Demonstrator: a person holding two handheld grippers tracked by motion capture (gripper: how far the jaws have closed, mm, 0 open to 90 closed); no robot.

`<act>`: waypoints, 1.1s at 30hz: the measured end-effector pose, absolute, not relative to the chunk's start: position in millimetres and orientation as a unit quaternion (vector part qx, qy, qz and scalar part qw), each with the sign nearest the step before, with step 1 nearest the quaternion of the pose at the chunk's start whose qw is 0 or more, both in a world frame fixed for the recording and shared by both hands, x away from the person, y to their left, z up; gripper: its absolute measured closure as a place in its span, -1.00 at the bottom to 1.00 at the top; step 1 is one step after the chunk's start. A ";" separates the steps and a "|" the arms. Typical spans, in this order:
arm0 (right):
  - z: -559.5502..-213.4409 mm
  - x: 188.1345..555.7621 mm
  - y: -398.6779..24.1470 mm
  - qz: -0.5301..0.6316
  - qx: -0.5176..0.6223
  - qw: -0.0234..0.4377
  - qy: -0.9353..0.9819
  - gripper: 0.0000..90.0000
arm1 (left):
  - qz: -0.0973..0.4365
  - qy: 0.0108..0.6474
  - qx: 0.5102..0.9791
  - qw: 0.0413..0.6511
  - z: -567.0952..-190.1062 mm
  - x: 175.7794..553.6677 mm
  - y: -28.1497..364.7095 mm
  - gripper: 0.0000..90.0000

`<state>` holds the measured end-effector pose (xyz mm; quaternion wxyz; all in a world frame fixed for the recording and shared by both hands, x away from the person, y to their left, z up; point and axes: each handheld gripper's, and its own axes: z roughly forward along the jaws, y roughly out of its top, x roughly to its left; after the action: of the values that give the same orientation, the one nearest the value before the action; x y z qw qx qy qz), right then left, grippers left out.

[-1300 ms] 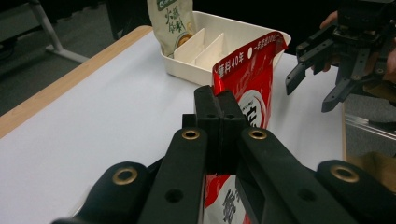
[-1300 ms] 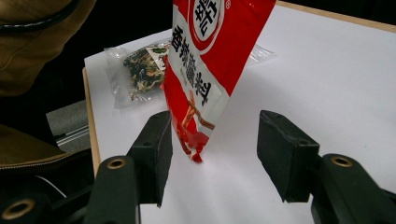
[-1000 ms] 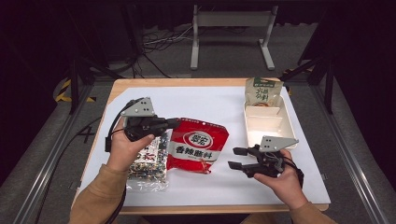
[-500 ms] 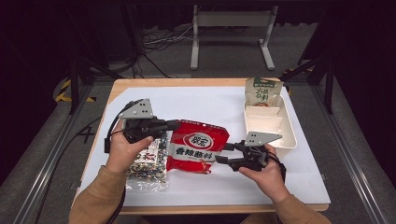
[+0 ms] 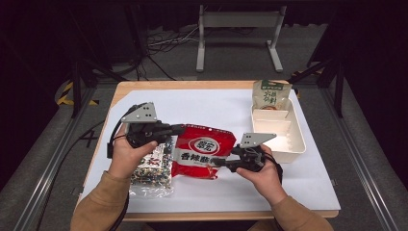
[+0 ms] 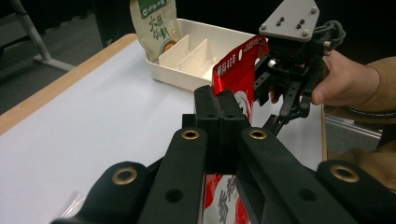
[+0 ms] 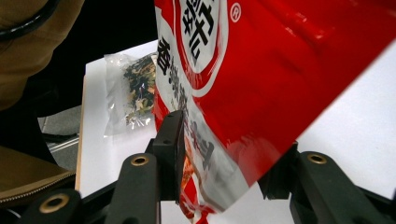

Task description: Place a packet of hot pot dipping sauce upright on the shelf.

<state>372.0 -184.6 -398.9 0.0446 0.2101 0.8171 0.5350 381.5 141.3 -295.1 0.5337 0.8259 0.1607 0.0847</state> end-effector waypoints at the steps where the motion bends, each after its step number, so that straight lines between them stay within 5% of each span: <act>1: -399.5 372.8 -183.6 0.535 0.211 0.043 0.817 0.30 | 0.084 0.161 0.826 0.534 -295.2 381.4 141.4 1.00; 17: -404.0 378.0 -181.6 0.546 0.186 0.010 0.817 0.95 | 0.083 0.164 0.823 0.538 -296.0 381.3 143.1 1.00; 28: -390.4 372.5 -182.7 0.538 0.166 0.029 0.826 0.99 | 0.096 0.170 0.813 0.548 -296.4 382.8 146.6 1.00; 33: -376.8 369.6 -187.6 0.530 0.162 0.047 0.831 0.99 | 0.099 0.174 0.808 0.555 -296.9 382.6 145.9 0.77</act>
<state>369.6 -187.6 -376.8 0.0472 0.1616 0.8308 0.5304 382.6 145.9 -296.9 0.5546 0.8077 0.1739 0.0993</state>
